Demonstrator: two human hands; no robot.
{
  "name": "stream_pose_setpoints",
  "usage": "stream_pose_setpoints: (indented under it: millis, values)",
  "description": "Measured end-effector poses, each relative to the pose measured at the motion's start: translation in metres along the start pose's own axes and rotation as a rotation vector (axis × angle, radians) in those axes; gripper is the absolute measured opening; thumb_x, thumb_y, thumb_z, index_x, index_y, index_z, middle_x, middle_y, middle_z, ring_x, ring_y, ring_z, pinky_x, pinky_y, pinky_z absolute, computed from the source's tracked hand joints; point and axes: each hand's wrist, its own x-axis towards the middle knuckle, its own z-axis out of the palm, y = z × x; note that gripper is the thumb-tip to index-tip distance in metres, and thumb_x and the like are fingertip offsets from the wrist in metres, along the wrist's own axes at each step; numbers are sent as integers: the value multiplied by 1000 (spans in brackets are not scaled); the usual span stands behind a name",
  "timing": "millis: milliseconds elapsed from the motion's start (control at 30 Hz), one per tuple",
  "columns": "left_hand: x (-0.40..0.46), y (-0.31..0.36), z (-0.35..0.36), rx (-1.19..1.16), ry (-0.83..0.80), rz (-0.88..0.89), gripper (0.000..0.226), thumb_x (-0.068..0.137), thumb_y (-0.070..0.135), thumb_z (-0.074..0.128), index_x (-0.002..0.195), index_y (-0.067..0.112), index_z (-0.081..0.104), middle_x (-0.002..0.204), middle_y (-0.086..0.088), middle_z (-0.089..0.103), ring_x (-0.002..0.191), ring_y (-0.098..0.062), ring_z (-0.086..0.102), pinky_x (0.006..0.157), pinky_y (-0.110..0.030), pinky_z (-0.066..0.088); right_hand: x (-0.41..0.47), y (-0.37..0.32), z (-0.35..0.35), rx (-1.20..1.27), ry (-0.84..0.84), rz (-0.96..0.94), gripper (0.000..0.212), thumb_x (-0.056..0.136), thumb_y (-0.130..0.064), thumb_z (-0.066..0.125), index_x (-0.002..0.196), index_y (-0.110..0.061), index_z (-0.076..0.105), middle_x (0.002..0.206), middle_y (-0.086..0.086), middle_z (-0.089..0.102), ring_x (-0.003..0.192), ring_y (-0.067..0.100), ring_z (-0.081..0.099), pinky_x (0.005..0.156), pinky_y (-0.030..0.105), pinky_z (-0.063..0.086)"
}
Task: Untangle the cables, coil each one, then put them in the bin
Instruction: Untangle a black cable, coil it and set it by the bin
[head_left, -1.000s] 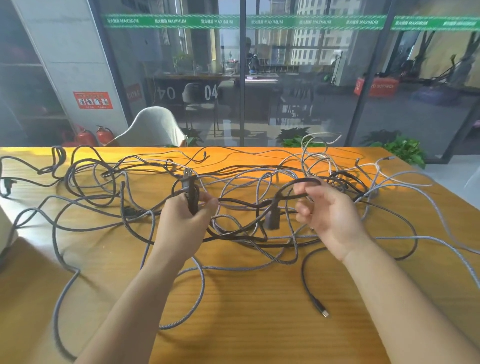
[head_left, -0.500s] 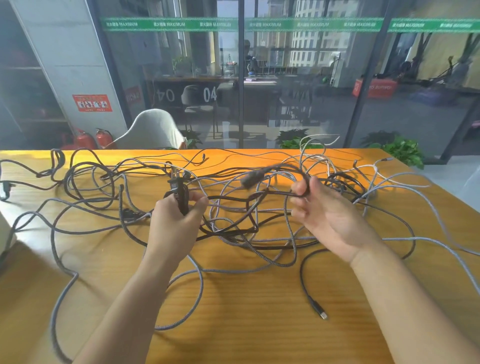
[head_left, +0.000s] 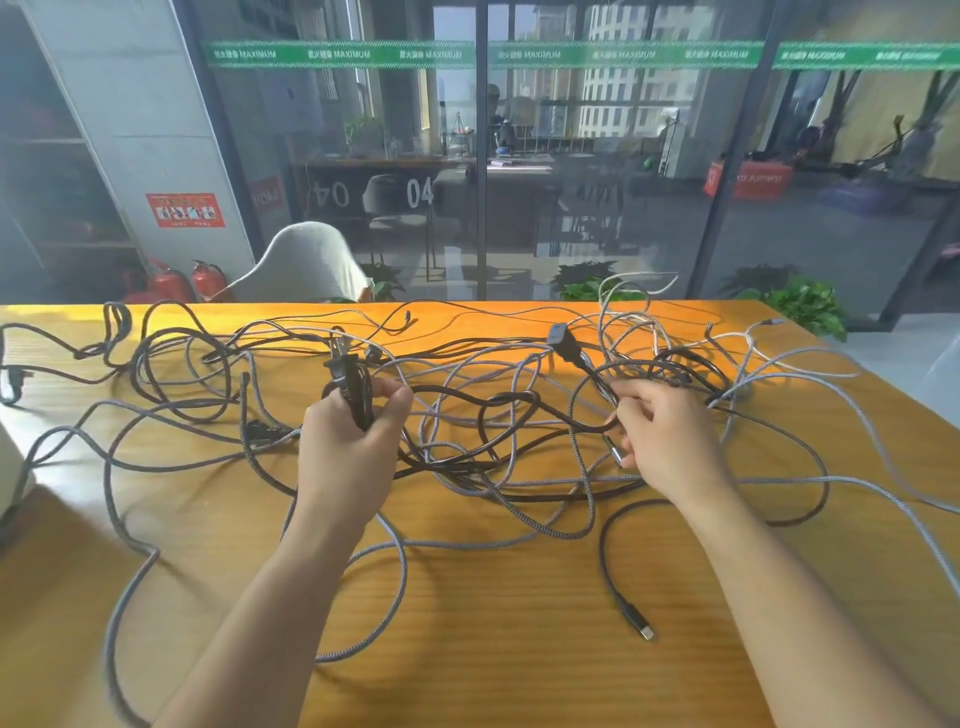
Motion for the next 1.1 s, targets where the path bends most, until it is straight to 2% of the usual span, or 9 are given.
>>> stream_pose_setpoints:
  millis: [133, 267, 400, 533, 633, 733, 800, 1000, 1100]
  values:
    - [1, -1, 0, -34, 32, 16, 12, 98, 30, 70, 89, 22, 74, 61, 1, 57, 53, -7, 45, 62, -33, 45, -4, -5, -1, -58, -35, 23, 28, 102, -17, 55, 122, -18, 74, 78, -7, 75, 61, 8, 73, 62, 38, 65]
    - [1, 0, 0, -47, 49, 51, 13, 99, 29, 70, 87, 25, 72, 53, 10, 51, 50, -10, 42, 56, -35, 43, -11, -16, -4, -85, -175, 53, 23, 103, -23, 56, 107, -25, 78, 74, -5, 74, 53, 8, 71, 60, 30, 60]
    - [-1, -1, 1, -48, 55, 72, 12, 99, 29, 70, 89, 23, 72, 51, 12, 50, 49, -8, 41, 54, -32, 41, -14, -18, -6, -237, -251, 54, 27, 101, -22, 54, 96, -8, 77, 68, 5, 73, 49, 5, 69, 56, 26, 53]
    - [-3, 1, 4, -36, 87, 119, 13, 99, 23, 69, 86, 24, 70, 48, 11, 44, 47, -9, 36, 47, -21, 34, -17, -21, -9, -353, -303, 53, 33, 99, -18, 51, 85, 1, 74, 67, 16, 71, 45, 3, 66, 43, 10, 37]
    - [-4, 2, 4, -47, 124, 120, 16, 100, 22, 68, 85, 26, 69, 47, 10, 40, 46, -9, 31, 44, -23, 29, -18, -24, -11, -363, -393, 60, 32, 101, -22, 52, 92, 1, 72, 58, 3, 62, 48, 2, 68, 43, 14, 36]
    - [-2, 1, 4, -57, 146, 117, 18, 101, 22, 67, 84, 28, 68, 52, -5, 44, 48, -19, 34, 46, -30, 32, -19, -27, -14, -321, -486, 48, 29, 102, -23, 53, 107, -2, 73, 48, -19, 59, 54, 4, 71, 65, 33, 55]
    - [-2, 1, 4, -63, 145, 120, 18, 101, 23, 67, 84, 29, 67, 54, -9, 45, 49, -21, 35, 47, -31, 32, -20, -30, -16, -302, -533, 34, 26, 103, -22, 53, 107, -11, 76, 47, -25, 57, 58, 6, 73, 73, 36, 57]
    - [-5, 0, 7, -52, 141, 114, 14, 101, 26, 67, 87, 27, 69, 47, 8, 38, 45, -13, 31, 45, -28, 30, -24, -34, -16, -437, -516, -44, 25, 99, -17, 56, 95, -23, 80, 72, -1, 74, 69, 23, 75, 57, 29, 53]
    - [-6, 5, 5, -39, 169, 118, 16, 101, 25, 67, 85, 28, 69, 50, 4, 43, 44, -10, 35, 46, -22, 34, -25, -33, -14, -447, -541, -83, 26, 100, -17, 55, 98, -27, 79, 71, -1, 73, 71, 22, 74, 52, 20, 45]
